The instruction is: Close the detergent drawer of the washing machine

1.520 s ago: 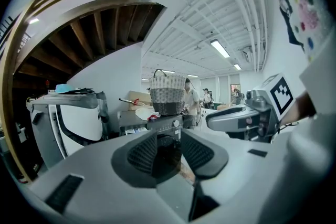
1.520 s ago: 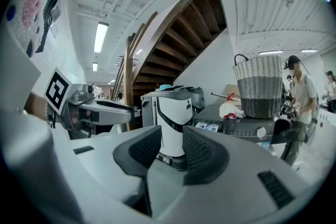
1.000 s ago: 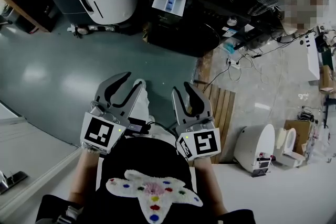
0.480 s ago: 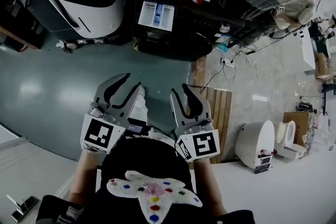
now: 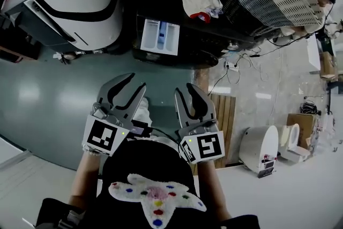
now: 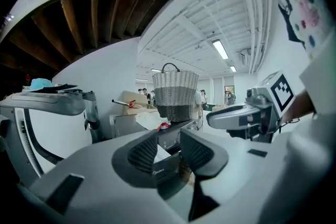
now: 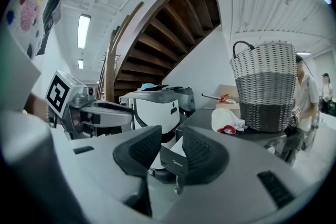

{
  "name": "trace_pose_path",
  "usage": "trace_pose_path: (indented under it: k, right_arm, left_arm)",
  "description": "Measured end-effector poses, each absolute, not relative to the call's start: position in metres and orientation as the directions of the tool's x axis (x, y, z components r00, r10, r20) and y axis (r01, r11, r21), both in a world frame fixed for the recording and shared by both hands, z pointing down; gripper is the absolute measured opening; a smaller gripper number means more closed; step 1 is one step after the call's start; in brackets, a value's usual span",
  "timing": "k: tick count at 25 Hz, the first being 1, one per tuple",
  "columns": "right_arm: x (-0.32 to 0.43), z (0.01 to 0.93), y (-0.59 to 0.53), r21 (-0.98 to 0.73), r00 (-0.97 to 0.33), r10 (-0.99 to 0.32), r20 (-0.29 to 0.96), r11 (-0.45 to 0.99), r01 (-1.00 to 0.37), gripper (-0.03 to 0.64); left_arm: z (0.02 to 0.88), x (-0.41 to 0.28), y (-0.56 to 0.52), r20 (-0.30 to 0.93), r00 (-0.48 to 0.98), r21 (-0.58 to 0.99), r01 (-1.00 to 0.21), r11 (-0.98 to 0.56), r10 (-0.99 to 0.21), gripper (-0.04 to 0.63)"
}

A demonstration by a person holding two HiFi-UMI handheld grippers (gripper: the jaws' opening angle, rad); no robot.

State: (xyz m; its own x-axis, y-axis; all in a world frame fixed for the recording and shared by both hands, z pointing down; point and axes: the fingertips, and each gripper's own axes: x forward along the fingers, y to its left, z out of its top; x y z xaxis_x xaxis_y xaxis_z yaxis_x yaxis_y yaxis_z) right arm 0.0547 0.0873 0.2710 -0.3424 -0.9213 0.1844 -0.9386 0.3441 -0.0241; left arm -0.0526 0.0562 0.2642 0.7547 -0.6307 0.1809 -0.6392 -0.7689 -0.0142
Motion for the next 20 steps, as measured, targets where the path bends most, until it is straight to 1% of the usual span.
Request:
trace_pose_path:
  k: [10, 20]
  right_arm:
    - [0.045, 0.270, 0.011, -0.015, -0.313, -0.927, 0.207, 0.317, -0.948, 0.109]
    - [0.041, 0.278, -0.010, -0.019, -0.301, -0.924, 0.236, 0.306, -0.952, 0.109]
  left_arm:
    - [0.262, -0.064, -0.023, 0.174, 0.775, -0.041, -0.610, -0.791, -0.607, 0.137]
    - [0.272, -0.068, -0.047, 0.191, 0.784, -0.040, -0.595, -0.803, -0.591, 0.137]
